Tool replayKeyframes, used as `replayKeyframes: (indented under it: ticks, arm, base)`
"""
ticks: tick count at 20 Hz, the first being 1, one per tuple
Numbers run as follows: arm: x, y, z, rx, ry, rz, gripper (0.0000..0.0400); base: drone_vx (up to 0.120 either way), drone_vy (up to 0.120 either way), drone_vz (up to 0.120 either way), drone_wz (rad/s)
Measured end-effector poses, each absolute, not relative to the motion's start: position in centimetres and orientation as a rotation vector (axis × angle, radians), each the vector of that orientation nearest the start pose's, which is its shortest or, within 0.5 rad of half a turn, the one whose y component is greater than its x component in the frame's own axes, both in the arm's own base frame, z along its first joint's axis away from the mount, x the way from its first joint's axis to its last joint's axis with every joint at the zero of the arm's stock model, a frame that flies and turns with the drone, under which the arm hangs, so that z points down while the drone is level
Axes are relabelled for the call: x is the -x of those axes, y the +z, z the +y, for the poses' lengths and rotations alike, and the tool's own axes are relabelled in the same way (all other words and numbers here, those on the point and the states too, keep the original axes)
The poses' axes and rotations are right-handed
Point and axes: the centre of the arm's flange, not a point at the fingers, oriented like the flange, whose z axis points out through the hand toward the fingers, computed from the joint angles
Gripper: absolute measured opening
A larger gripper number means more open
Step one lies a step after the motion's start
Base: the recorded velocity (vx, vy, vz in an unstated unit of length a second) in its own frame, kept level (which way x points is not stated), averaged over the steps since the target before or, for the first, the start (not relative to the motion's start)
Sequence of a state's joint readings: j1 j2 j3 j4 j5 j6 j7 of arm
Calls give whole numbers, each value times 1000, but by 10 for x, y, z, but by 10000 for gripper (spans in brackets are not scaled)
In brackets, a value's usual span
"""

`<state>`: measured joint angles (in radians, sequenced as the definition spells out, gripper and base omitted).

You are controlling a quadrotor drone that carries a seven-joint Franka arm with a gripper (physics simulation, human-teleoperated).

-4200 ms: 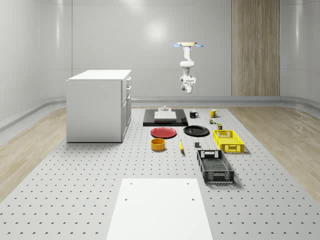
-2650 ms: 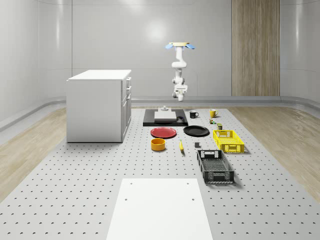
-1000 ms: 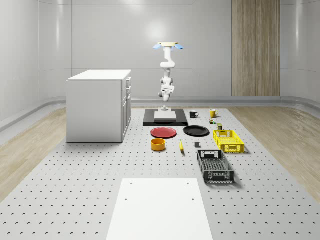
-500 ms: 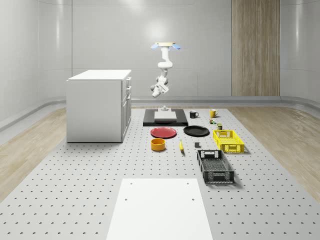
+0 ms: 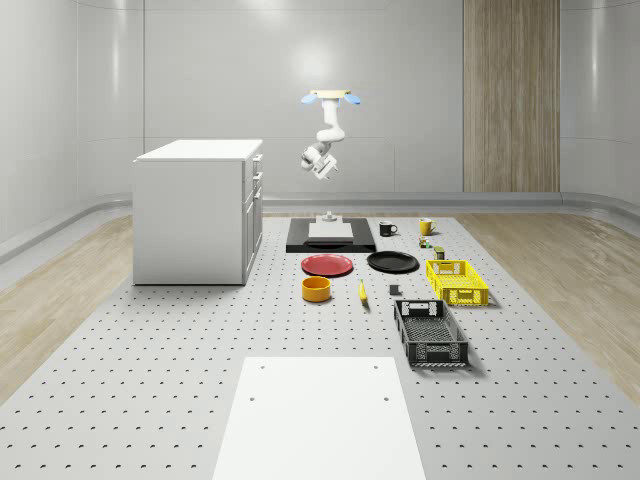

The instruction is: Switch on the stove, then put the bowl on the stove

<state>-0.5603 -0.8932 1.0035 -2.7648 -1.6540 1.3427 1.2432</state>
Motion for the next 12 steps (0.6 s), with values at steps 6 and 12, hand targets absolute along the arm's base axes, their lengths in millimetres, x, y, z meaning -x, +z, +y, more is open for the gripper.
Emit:
replayKeyframes:
  ticks: [6,12]
  arm:
    - [-307,494,22,-219,786,-100,400]
    - [-307,491,8,-74,785,-36,400]
  base:
    - [100,0,-120,0]
    - [120,0,-120,0]
